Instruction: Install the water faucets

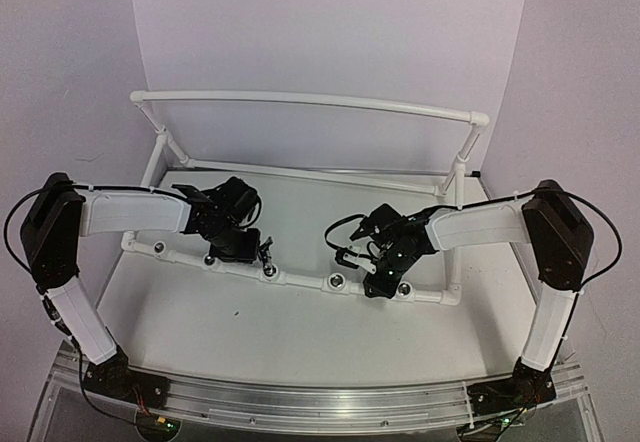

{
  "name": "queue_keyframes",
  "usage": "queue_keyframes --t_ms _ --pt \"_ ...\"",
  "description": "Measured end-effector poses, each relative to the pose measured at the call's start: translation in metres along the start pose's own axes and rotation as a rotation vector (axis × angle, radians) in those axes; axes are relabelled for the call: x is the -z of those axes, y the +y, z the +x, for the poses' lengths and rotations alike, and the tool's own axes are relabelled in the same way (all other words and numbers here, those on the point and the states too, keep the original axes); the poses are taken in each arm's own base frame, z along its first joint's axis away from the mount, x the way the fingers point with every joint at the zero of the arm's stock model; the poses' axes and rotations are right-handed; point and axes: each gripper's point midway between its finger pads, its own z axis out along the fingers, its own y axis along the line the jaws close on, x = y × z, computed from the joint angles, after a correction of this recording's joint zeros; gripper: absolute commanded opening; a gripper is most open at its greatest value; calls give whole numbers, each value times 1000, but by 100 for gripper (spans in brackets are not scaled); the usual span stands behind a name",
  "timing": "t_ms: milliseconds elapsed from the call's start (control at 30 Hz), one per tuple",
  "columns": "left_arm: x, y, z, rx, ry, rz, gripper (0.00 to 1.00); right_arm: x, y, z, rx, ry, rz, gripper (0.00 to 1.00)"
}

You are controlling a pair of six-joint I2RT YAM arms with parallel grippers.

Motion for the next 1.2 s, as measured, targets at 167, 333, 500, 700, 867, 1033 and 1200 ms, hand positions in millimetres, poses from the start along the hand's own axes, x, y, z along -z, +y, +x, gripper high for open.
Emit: queue_keyframes --t_ms 167,333,500,700,867,1033,1200 --pt "-4 -5 9 -39 46 34 25 0 0 0 -1 1 0 18" --pt "-3 -8 15 -86 73 46 27 0 0 0 -1 1 0 18" --pt "5 -4 17 -83 77 6 49 0 -1 0 -3 1 0 22" --pt "49 -10 -7 37 -58 51 46 4 0 -2 -12 4 -11 26" --pt "66 -9 -21 133 -121 91 43 16 -1 -9 -71 17 -56 36" --pt "45 3 -12 199 -72 57 41 61 -24 -78 -133 -167 -54 44" --pt "29 11 -2 244 -28 41 40 101 -34 -131 -160 -324 -82 40"
